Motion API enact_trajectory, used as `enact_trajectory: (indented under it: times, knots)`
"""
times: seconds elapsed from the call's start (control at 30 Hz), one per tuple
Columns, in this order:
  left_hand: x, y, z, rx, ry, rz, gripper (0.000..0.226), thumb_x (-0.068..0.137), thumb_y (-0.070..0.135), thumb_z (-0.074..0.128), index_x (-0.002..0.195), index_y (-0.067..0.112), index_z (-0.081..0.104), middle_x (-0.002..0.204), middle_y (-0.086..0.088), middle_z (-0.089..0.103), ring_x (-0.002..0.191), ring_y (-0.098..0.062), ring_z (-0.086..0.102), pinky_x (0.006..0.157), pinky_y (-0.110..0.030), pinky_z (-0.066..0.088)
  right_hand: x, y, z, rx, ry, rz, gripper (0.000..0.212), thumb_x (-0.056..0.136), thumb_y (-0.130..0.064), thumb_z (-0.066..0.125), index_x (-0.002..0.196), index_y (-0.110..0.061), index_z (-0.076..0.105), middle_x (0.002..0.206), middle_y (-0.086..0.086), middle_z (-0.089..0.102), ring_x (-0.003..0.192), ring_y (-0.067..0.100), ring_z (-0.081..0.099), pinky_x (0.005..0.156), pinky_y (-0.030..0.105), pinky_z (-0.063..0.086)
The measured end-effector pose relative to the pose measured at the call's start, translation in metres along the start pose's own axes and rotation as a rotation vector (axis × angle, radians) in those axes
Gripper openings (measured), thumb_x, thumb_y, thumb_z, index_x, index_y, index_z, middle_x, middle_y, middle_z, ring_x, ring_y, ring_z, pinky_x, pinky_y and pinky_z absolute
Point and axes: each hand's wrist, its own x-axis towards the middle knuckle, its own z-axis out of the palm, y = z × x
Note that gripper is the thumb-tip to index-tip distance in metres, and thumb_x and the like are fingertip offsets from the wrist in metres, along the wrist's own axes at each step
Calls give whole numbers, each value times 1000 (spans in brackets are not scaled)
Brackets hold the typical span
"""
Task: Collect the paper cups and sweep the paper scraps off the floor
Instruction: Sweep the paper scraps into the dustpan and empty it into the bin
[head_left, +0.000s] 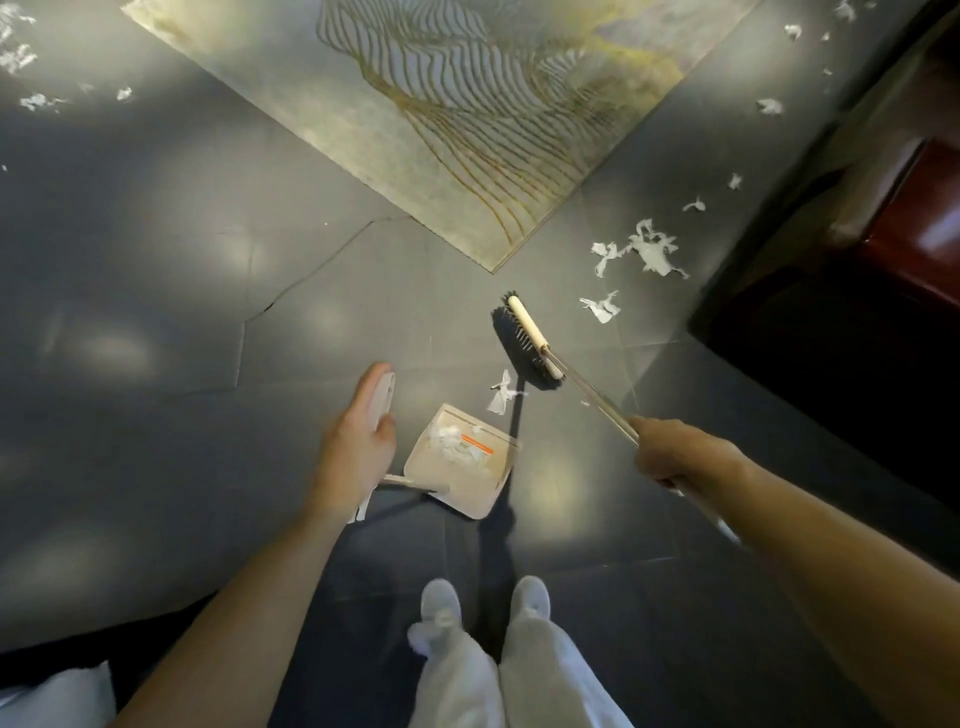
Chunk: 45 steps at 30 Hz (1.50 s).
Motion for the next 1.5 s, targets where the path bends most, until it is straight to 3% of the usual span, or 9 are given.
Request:
enact_trajectory:
  times: [0.33,0.4,0.5,0.67,0.9,1.0,1.17,1.37,1.5]
  knots:
    - [105,15,-16,-23,-66,54,50,88,7,57,126,38,48,106,-3,63,92,-32,58,79,-34,47,22,-31,15,52,-271,-24,76,87,-7,50,151,-37,22,123,4,53,94,17,53,78,27,45]
    - [109,17,-17,-45,-142,80,50,86,5,57,125,36,52,104,-1,63,93,-31,59,79,-32,46,3,-22,14,152,-360,-18,77,86,-7,52,147,-44,25,126,3,54,89,15,59,68,25,47]
    - [113,23,-15,-4,-272,193,52,85,3,59,124,37,54,105,-2,66,93,-31,60,81,-31,46,-28,-2,11,446,-425,73,80,84,-7,54,139,-57,24,99,8,63,46,5,55,42,21,43]
    - [133,47,-3,-9,-329,284,52,85,3,60,123,38,54,100,-1,64,88,-28,58,71,-14,36,-46,14,21,460,-278,189,88,85,-5,53,140,-61,13,90,7,62,36,6,53,39,20,44]
    - [143,103,53,30,-446,320,50,91,11,54,126,47,48,100,-5,59,80,-23,54,57,-4,39,-21,48,20,405,-79,380,88,89,-7,54,147,-51,5,95,4,56,58,14,63,38,19,45]
    - [148,125,74,13,-426,322,50,89,11,54,122,48,49,97,-8,60,82,-29,54,64,-16,39,-6,65,9,340,-81,395,92,85,0,54,151,-42,4,105,8,55,63,16,61,33,20,40]
    - [153,154,101,-7,-412,335,50,88,8,57,119,47,52,102,-1,62,88,-27,56,78,-29,45,17,73,8,206,-180,332,91,82,-3,55,154,-32,8,141,6,48,111,23,58,64,24,46]
    - [157,171,117,35,-391,345,55,89,9,59,117,54,46,97,-4,62,87,-33,56,80,-40,50,17,87,17,360,-267,119,55,92,-23,54,143,-40,39,91,-8,54,68,13,58,31,12,37]
    - [161,184,123,49,-378,366,52,88,9,61,123,46,50,100,-3,64,90,-35,58,82,-37,46,14,121,-20,461,-393,171,90,83,-1,53,148,-48,12,95,8,59,38,10,56,38,20,46]
